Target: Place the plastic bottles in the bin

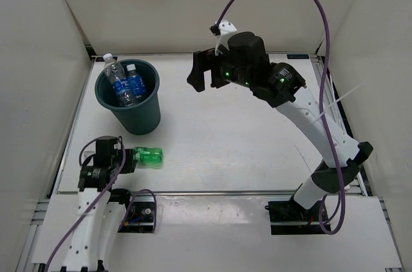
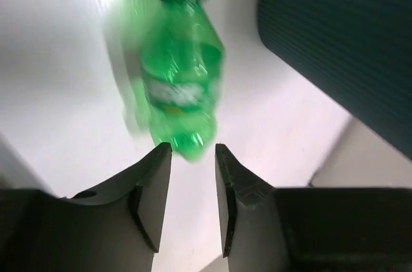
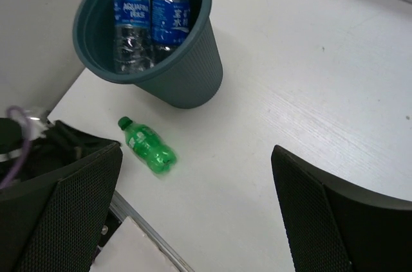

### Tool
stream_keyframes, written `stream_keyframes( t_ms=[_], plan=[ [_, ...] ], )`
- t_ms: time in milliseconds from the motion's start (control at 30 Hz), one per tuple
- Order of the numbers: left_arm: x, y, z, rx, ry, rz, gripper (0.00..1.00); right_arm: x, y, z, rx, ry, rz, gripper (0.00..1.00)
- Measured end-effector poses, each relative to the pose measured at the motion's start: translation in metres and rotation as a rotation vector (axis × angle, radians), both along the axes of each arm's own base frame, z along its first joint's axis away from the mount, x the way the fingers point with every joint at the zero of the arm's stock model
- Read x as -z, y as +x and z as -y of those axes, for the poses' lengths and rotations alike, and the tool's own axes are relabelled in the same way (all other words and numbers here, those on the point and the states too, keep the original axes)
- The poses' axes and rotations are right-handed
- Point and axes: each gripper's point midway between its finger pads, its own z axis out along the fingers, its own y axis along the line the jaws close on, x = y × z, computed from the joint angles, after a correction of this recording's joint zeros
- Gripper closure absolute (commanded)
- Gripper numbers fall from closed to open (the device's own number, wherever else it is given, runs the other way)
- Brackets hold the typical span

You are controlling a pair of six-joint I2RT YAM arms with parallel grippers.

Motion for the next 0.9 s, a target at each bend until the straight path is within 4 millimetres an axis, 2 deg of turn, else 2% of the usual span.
stream_keyframes(
  t_ms=[67,133,200,233,300,500,600,733,867,900],
  plan=[
    [-0.026,-0.011,0.0,0.004,0.002,0.037,0.57,0.013,0.003,0.002,0.009,-0.02,-0.024,0.0],
    [-0.049,-0.02,-0.002,0.011,0.015,0.095,0.39,0.022,0.004,0.003,0.015,-0.032,-0.046,0.0],
    [-0.054,-0.028,-0.004,0.024,0.04,0.115,0.1,0.026,0.004,0.003,0.014,-0.032,-0.062,0.0],
    [-0.05,-0.031,-0.005,0.032,0.054,0.107,0.0,0.025,0.003,0.002,0.009,-0.028,-0.065,0.0],
    [-0.035,-0.031,-0.006,0.047,0.074,0.085,0.0,0.024,0.002,0.001,0.002,-0.021,-0.069,0.0],
    [0.042,-0.031,-0.003,0.14,0.101,-0.093,0.0,0.025,-0.003,-0.002,-0.021,-0.011,-0.085,0.0],
    [0.064,-0.025,-0.002,0.178,0.112,-0.144,0.0,0.027,-0.004,-0.001,-0.026,-0.017,-0.094,0.0],
    [0.067,-0.002,0.005,0.207,0.092,-0.105,0.3,0.031,-0.007,0.003,-0.025,-0.035,-0.11,0.0],
    [0.066,0.004,0.006,0.229,0.09,-0.097,0.6,0.029,-0.007,0.01,-0.014,-0.036,-0.112,0.0],
    [0.066,0.002,0.006,0.229,0.091,-0.105,0.6,0.028,-0.006,0.012,-0.01,-0.033,-0.11,0.0]
  ],
)
